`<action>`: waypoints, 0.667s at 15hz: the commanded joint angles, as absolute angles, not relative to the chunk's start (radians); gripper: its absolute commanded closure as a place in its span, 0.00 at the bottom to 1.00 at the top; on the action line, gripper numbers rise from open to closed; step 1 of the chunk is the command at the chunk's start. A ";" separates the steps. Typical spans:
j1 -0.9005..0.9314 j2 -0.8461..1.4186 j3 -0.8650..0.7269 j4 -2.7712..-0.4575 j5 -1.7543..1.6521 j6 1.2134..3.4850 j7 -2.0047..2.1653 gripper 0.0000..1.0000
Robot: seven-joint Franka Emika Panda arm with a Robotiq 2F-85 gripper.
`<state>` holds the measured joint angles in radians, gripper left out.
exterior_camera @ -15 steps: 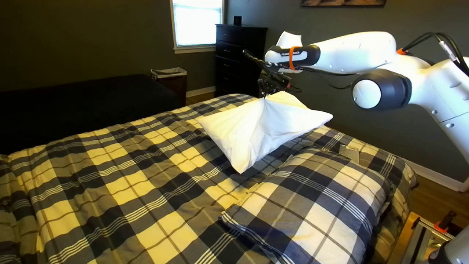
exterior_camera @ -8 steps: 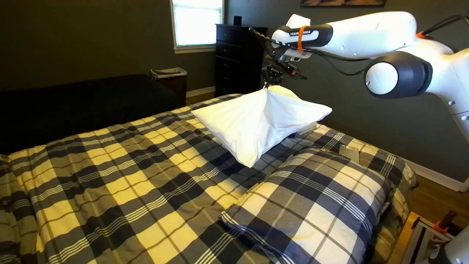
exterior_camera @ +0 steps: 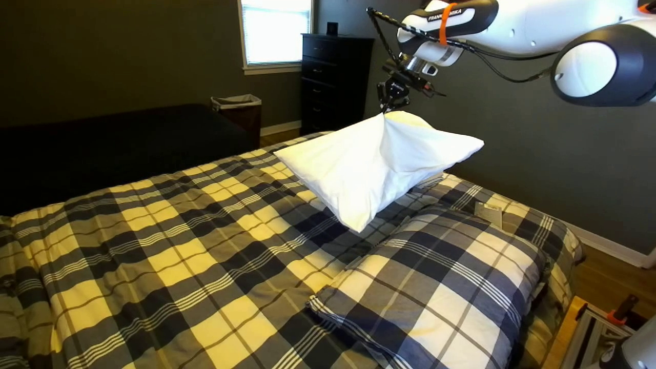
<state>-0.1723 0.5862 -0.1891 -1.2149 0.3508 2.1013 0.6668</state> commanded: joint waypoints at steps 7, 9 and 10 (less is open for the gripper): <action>-0.207 0.200 -0.166 -1.680 0.480 2.189 0.540 0.99; -0.211 0.153 -0.174 -1.736 0.481 2.167 0.504 0.99; -0.214 0.133 -0.179 -1.759 0.478 2.152 0.486 0.99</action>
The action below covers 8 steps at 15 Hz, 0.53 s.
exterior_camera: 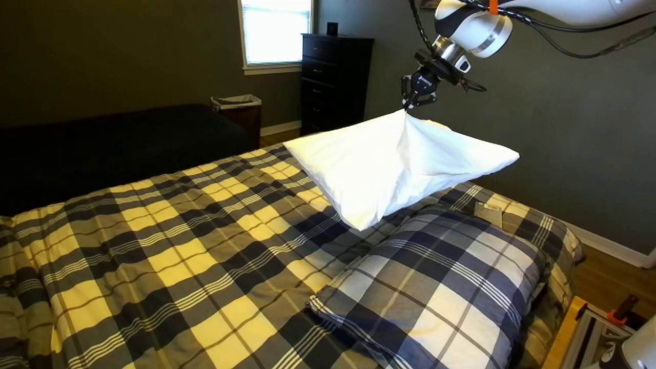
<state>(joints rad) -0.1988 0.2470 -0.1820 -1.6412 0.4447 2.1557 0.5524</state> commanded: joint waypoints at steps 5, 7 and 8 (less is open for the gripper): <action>-0.223 0.057 -0.191 -1.859 0.480 2.108 0.408 0.99; -0.228 0.030 -0.195 -1.890 0.492 2.084 0.376 0.99; -0.233 0.013 -0.197 -1.902 0.506 2.049 0.352 0.99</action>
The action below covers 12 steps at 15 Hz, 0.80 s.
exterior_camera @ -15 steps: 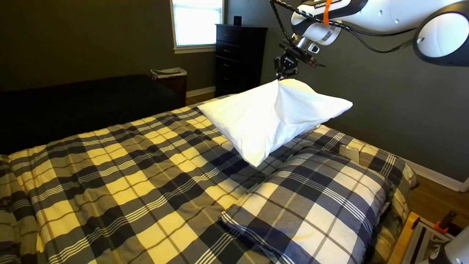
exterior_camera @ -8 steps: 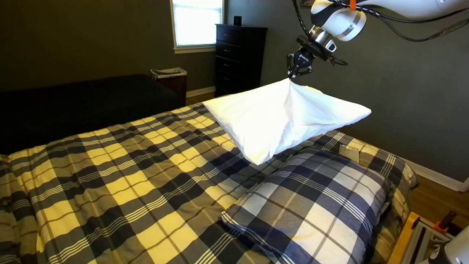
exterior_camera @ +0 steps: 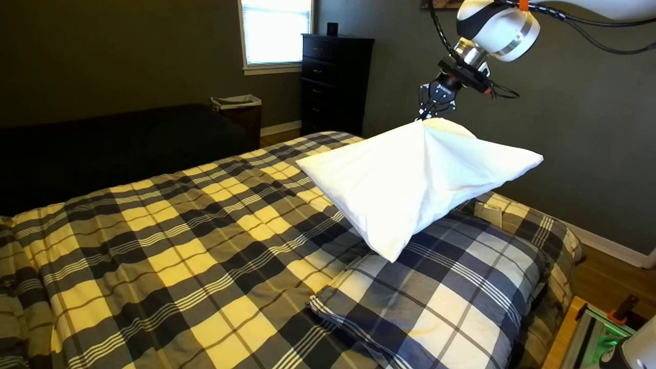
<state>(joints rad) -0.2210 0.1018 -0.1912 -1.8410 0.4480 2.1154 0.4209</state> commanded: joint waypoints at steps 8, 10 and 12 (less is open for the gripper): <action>-0.249 -0.046 -0.236 -1.944 0.518 1.909 0.330 0.99; -0.255 -0.064 -0.245 -1.963 0.513 1.892 0.333 0.99; -0.256 -0.082 -0.248 -1.994 0.514 1.911 0.346 0.99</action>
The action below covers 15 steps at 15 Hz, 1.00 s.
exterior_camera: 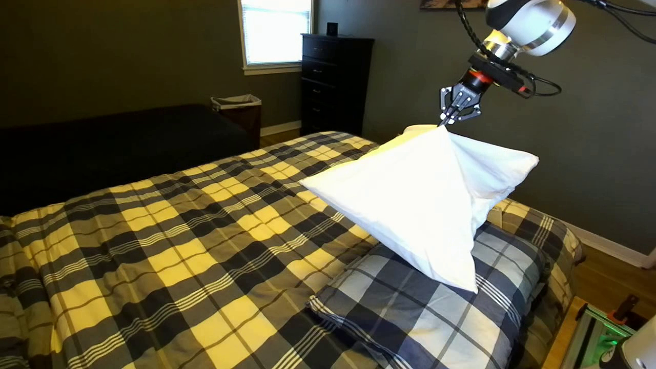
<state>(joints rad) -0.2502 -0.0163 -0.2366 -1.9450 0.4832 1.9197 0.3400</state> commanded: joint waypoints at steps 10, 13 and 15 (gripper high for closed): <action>-0.275 -0.149 -0.284 -2.052 0.560 1.813 0.406 0.99; -0.284 -0.156 -0.288 -2.044 0.555 1.765 0.440 0.99; -0.286 -0.162 -0.287 -2.048 0.552 1.756 0.463 0.99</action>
<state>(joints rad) -0.2795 -0.1195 -0.2814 -2.0435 0.5233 1.7978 0.4170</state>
